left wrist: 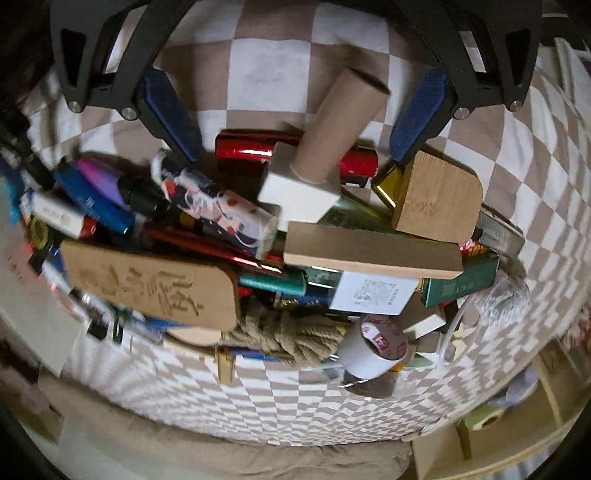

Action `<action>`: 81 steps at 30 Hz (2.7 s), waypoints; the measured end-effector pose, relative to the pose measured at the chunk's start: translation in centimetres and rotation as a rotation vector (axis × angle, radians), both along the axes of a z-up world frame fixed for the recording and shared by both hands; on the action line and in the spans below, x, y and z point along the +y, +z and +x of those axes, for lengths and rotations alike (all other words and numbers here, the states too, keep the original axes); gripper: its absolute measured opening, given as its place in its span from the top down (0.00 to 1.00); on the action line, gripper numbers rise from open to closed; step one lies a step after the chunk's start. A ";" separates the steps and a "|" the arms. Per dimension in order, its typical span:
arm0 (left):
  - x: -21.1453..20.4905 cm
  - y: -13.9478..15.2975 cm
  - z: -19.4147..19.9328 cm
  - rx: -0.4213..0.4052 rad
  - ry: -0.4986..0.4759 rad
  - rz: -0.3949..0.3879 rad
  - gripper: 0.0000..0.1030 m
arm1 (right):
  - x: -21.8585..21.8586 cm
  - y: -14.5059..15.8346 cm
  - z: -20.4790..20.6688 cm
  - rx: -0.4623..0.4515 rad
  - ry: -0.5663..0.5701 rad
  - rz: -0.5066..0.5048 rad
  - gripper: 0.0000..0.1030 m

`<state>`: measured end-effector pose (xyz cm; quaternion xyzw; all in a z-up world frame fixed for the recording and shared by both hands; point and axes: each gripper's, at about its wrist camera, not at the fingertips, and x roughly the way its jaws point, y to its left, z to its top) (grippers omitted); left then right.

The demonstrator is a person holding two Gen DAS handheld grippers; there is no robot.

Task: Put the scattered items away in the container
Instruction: 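Lower both open tools toward the remaining items on the bed, then lower the right tool toward the white USB lighter with red cap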

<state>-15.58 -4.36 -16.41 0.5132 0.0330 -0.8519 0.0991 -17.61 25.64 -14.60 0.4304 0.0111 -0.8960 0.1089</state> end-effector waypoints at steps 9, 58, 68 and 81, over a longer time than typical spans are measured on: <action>0.6 -0.1 0.2 0.030 -0.011 -0.013 0.09 | -0.3 -0.1 -0.3 0.009 -0.003 0.000 0.00; 0.8 0.2 3.0 0.127 -0.003 0.094 0.19 | -6.9 3.4 0.7 0.141 0.098 0.156 0.00; 0.7 0.3 3.2 0.130 -0.004 0.109 0.19 | -10.3 2.3 -0.8 0.136 0.124 0.295 0.00; 0.7 0.3 3.2 0.130 -0.004 0.110 0.19 | -8.2 1.6 -0.8 0.160 0.119 0.395 0.00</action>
